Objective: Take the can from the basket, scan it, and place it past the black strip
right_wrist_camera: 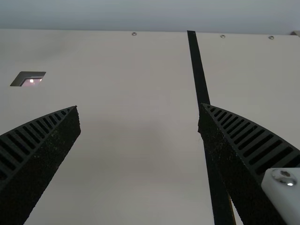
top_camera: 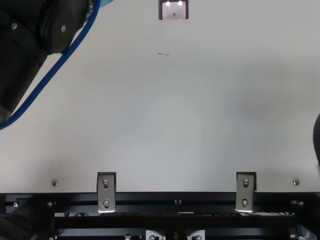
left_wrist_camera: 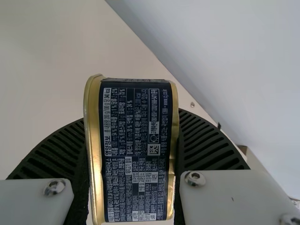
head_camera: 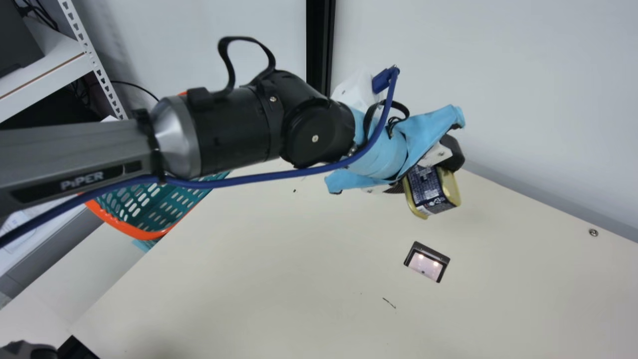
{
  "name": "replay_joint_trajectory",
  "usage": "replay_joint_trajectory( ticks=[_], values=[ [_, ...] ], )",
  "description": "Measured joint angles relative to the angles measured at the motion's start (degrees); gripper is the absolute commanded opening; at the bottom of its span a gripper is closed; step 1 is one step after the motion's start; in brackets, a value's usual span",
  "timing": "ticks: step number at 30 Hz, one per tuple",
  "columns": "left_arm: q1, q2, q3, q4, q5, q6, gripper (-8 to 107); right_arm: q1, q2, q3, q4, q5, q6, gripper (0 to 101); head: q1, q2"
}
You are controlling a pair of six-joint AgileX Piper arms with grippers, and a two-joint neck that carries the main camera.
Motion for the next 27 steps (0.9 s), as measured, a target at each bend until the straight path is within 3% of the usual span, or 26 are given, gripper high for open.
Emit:
replay_joint_trajectory(
  ticks=[7,17,27],
  values=[
    [0.79,0.51,3.07,-0.21,-5.42,4.75,10,0.0,0.0,0.0,0.0,0.0,0.0,101,0.0,0.0],
    [1.04,-0.74,6.96,11.95,-16.75,10.55,10,0.0,0.0,0.0,0.11,0.0,0.0,101,0.29,0.0],
    [-0.83,-0.71,6.74,20.18,-19.82,12.1,10,0.0,0.0,0.0,0.11,0.0,0.0,101,0.0,0.0]
  ],
)
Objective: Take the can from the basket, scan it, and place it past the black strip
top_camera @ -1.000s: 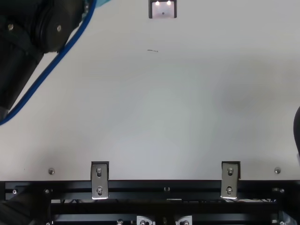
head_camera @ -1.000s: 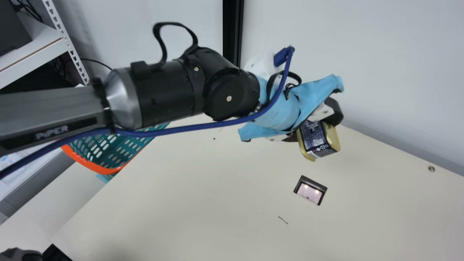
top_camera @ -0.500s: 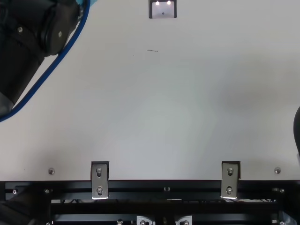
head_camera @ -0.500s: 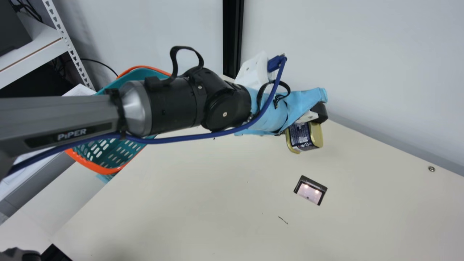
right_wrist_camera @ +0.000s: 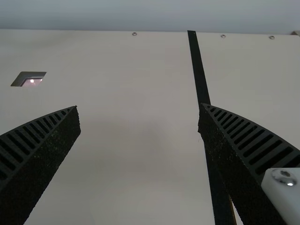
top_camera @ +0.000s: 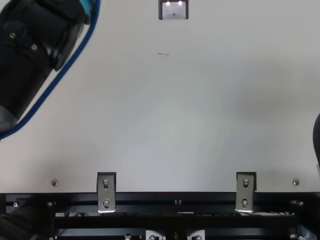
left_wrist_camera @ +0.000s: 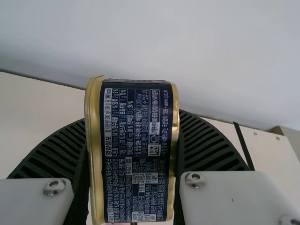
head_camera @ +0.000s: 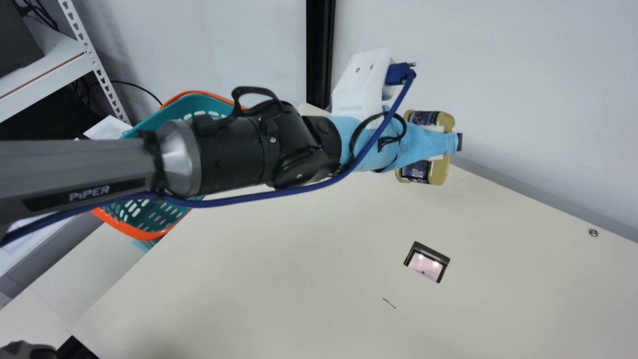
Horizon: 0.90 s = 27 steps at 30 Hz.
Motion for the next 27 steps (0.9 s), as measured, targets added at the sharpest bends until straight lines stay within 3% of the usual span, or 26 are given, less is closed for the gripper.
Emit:
replay_joint_trajectory(
  ticks=[13,27],
  values=[
    [-2.59,2.36,-0.55,9.1,-0.34,-3.9,10,0.0,0.0,0.0,0.0,0.0,0.0,101,0.0,0.0],
    [-7.29,5.33,-2.18,24.63,2.27,-17.08,10,0.0,0.0,0.0,0.0,0.0,0.0,101,0.29,0.0]
  ],
)
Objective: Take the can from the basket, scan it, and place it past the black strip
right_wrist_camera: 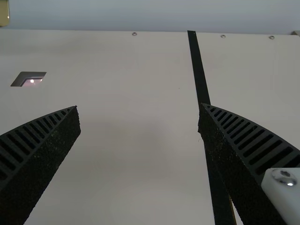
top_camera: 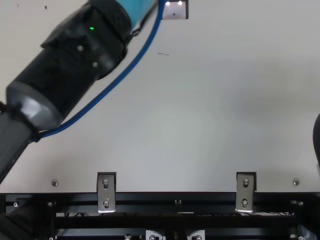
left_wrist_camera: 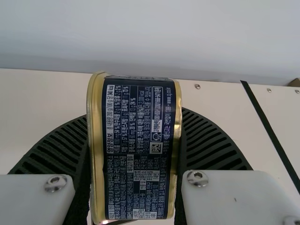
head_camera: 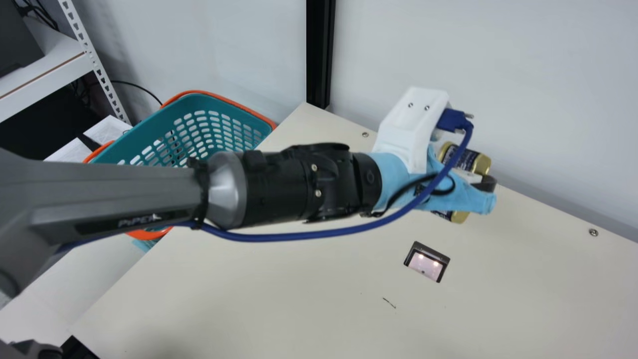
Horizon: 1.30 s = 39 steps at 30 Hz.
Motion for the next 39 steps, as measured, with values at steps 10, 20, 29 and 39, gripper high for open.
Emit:
replay_joint_trajectory(
  ticks=[10,20,29,39],
  values=[
    [-2.86,2.88,-0.35,11.55,1.96,-12.62,10,0.0,0.0,0.0,0.0,0.0,0.0,101,-0.29,0.0],
    [-4.1,5.62,-0.72,22.38,3.37,-25.14,10,0.0,0.0,0.0,0.0,0.0,0.0,101,-0.29,0.0],
    [-4.72,7.17,-0.43,31.82,4.52,-35.4,10,0.0,0.0,0.0,0.0,0.0,0.0,101,-0.29,0.0],
    [-5.08,8.04,0.9,42.02,5.78,-43.8,10,0.0,0.0,0.0,0.0,0.0,0.0,101,-0.29,0.0]
  ],
)
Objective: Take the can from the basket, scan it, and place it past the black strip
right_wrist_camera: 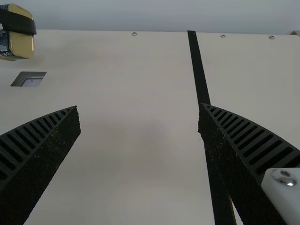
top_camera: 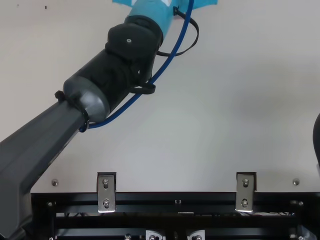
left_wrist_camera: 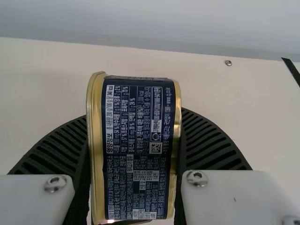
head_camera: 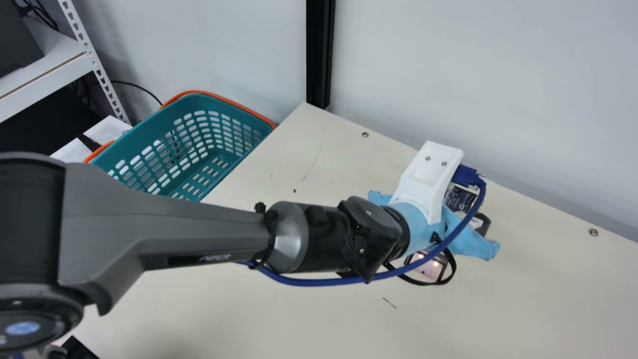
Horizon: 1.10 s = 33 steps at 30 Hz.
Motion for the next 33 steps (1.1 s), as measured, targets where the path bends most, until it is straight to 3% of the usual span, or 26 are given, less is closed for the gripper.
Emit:
replay_joint_trajectory(
  ticks=[19,33],
  values=[
    [-0.43,-0.36,2.89,13.44,1.86,-9.73,10,0.0,0.0,0.0,0.0,0.0,0.0,101,0.0,0.0],
    [-1.6,-1.7,1.38,16.62,4.12,-9.99,10,0.0,0.0,0.0,0.0,0.0,0.0,101,0.0,0.0]
  ],
)
